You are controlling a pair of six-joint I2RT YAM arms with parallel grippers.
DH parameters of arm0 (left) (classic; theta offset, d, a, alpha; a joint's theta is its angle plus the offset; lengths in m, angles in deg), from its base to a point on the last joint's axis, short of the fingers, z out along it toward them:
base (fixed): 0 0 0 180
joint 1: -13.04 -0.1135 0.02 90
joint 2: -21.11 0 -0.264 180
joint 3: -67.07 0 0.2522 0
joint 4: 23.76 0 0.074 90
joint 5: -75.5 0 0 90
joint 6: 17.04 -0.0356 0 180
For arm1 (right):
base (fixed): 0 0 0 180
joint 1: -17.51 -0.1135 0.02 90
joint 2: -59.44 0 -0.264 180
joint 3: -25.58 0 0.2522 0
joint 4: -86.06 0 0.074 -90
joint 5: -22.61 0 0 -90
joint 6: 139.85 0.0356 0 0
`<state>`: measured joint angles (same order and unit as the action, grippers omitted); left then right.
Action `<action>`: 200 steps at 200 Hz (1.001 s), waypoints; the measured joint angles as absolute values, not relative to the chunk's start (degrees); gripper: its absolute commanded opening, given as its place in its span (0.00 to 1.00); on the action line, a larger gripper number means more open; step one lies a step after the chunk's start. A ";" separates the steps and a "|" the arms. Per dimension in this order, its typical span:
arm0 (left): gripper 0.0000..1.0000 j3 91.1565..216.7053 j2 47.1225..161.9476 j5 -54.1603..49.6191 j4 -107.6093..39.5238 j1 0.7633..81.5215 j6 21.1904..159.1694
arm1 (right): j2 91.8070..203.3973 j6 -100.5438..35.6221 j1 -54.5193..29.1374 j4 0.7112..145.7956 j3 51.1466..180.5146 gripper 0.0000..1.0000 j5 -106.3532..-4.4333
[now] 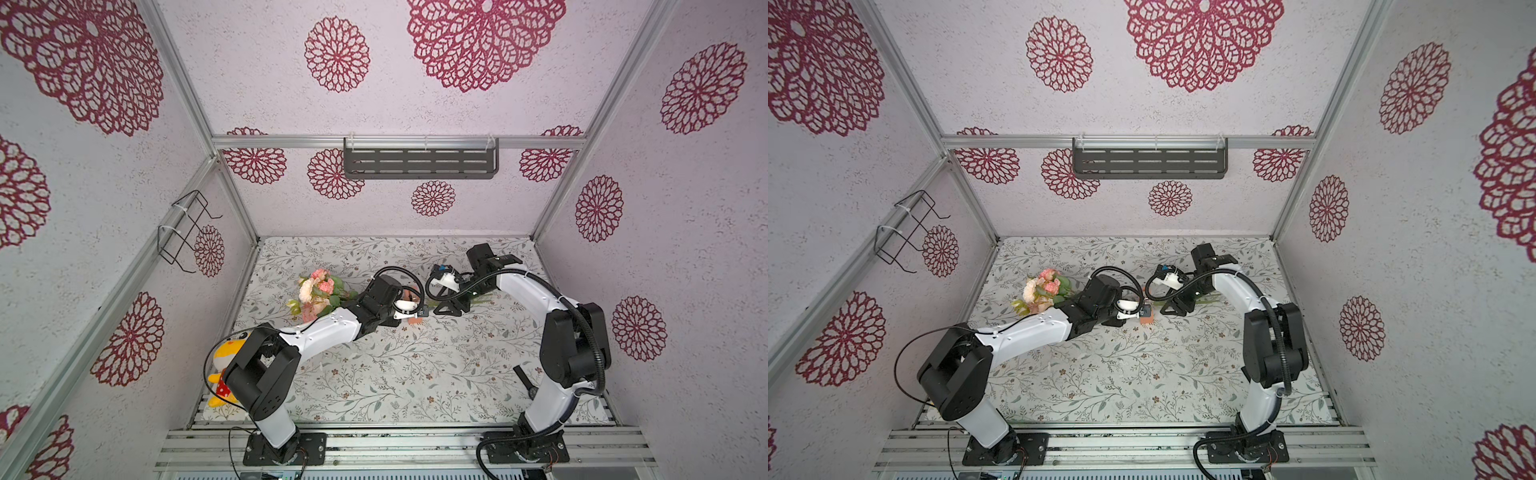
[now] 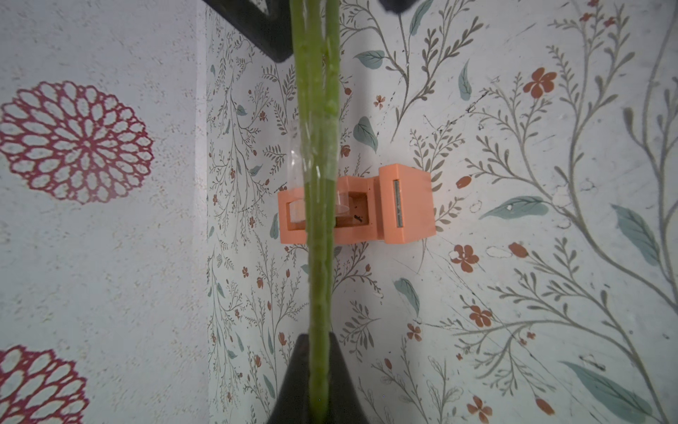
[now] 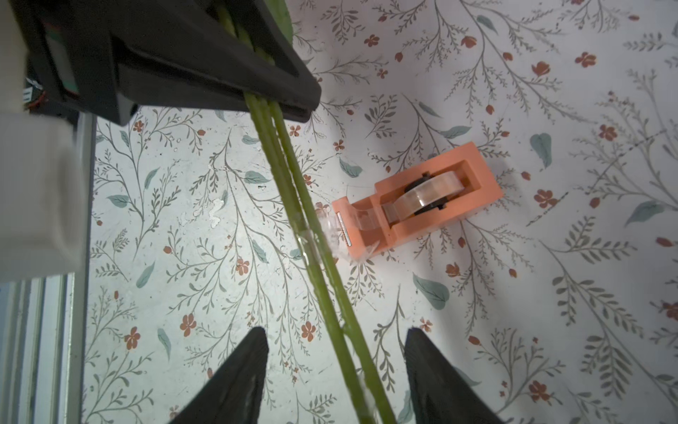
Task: Wrap bouquets with tape
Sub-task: Wrap the tape around the bouquet.
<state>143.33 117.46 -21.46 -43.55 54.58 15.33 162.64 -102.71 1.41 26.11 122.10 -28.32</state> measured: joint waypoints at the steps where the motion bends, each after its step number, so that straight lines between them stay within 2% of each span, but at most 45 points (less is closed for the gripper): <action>1: 0.07 143.33 117.44 -21.46 -43.52 54.58 15.33 | 162.66 -102.71 1.39 26.06 122.12 0.54 -28.32; 10: 0.10 143.30 117.18 -21.48 -43.15 54.58 15.12 | 163.01 -103.34 1.37 26.13 122.49 0.42 -28.26; 35: 0.12 142.87 116.48 -21.37 -42.72 54.58 14.98 | 164.67 -103.10 1.17 26.85 122.76 0.18 -28.67; 53: 0.20 142.21 115.54 -21.29 -42.21 54.52 14.61 | 165.24 -104.11 0.69 27.62 122.04 0.01 -28.59; 58: 0.29 142.08 115.28 -21.48 -42.04 54.43 14.46 | 165.08 -104.39 0.41 27.86 121.49 0.00 -28.45; 65: 0.49 141.99 114.88 -21.26 -41.91 54.34 14.35 | 164.69 -103.58 0.04 29.06 120.37 0.00 -28.72; 74: 0.52 141.91 114.45 -21.13 -41.75 54.47 14.83 | 163.97 -102.73 -0.23 31.97 118.54 0.00 -29.31; 82: 0.59 141.91 113.94 -20.81 -41.97 54.52 15.44 | 162.88 -102.09 -0.29 35.11 116.33 0.00 -30.14; 90: 0.78 141.88 113.20 -20.43 -42.83 54.54 16.51 | 161.28 -101.07 -0.29 38.46 113.62 0.00 -31.23; 91: 0.89 141.88 112.92 -20.13 -43.04 54.54 16.40 | 160.89 -100.89 -0.31 39.18 113.01 0.00 -31.54; 93: 0.99 141.86 112.70 -19.93 -43.26 54.52 16.45 | 160.38 -100.61 -0.33 40.31 112.09 0.00 -31.84; 129: 0.98 138.12 101.31 -10.40 -46.65 50.87 21.78 | 151.82 -98.82 -0.79 54.11 100.53 0.00 -35.30; 158: 0.98 135.06 92.15 0.81 -46.78 42.41 26.92 | 147.64 -101.88 -3.13 65.10 94.23 0.00 -36.17; 182: 0.98 135.15 90.69 9.01 -46.72 35.65 31.62 | 144.45 -105.66 -6.04 74.72 87.59 0.00 -40.23; 200: 0.98 139.33 94.01 14.17 -51.59 34.10 32.51 | 142.24 -109.37 -8.49 83.42 81.73 0.00 -45.15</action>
